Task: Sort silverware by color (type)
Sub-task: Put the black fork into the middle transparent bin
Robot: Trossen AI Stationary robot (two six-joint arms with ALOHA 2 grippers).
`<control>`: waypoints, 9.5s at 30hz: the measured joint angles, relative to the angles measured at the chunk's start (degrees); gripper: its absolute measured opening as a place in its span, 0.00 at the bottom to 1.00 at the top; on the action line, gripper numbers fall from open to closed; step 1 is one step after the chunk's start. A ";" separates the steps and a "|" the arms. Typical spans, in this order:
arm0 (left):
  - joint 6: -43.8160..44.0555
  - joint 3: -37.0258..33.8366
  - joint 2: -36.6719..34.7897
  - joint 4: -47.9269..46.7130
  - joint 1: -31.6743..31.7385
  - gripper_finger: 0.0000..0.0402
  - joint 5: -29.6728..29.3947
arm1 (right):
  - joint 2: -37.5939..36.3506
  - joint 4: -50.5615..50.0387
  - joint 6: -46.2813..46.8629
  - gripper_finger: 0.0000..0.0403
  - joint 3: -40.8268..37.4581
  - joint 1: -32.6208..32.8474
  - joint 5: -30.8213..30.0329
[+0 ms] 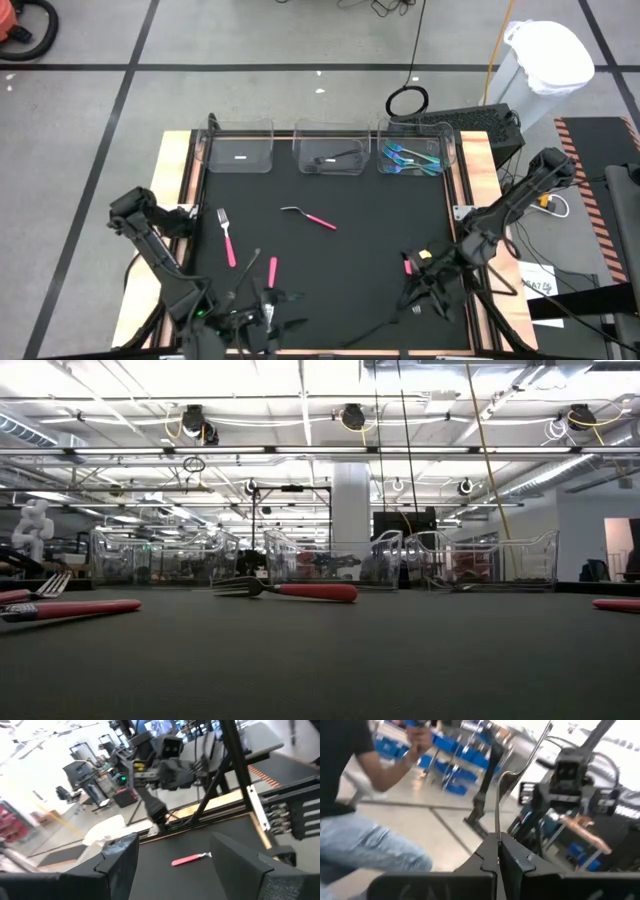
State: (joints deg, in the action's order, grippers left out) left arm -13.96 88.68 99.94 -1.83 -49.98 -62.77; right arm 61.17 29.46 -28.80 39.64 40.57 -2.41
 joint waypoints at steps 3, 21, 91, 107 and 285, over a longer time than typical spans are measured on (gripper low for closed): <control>-0.19 0.00 0.25 2.44 1.78 0.61 4.40 | 0.02 4.52 0.00 0.00 -1.86 -0.53 -0.04; -17.05 -0.02 13.39 47.21 11.96 0.61 21.79 | 0.28 11.46 0.46 0.00 -2.78 -0.80 4.11; -13.42 -0.02 19.89 57.50 20.29 0.69 47.78 | 2.89 12.94 -3.61 0.00 -2.76 -0.56 -2.53; -8.96 -0.02 19.89 59.25 20.35 0.69 51.54 | 2.91 10.54 -3.71 0.00 -2.76 -1.28 -6.29; 22.60 -0.80 1.90 -26.33 22.86 0.57 7.61 | 9.34 -34.56 -18.57 0.01 13.90 -37.83 -2.03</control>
State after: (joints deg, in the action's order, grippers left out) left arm 8.65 87.88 101.84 -28.16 -27.12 -55.16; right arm 70.51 -5.10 -47.37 53.54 2.74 -4.44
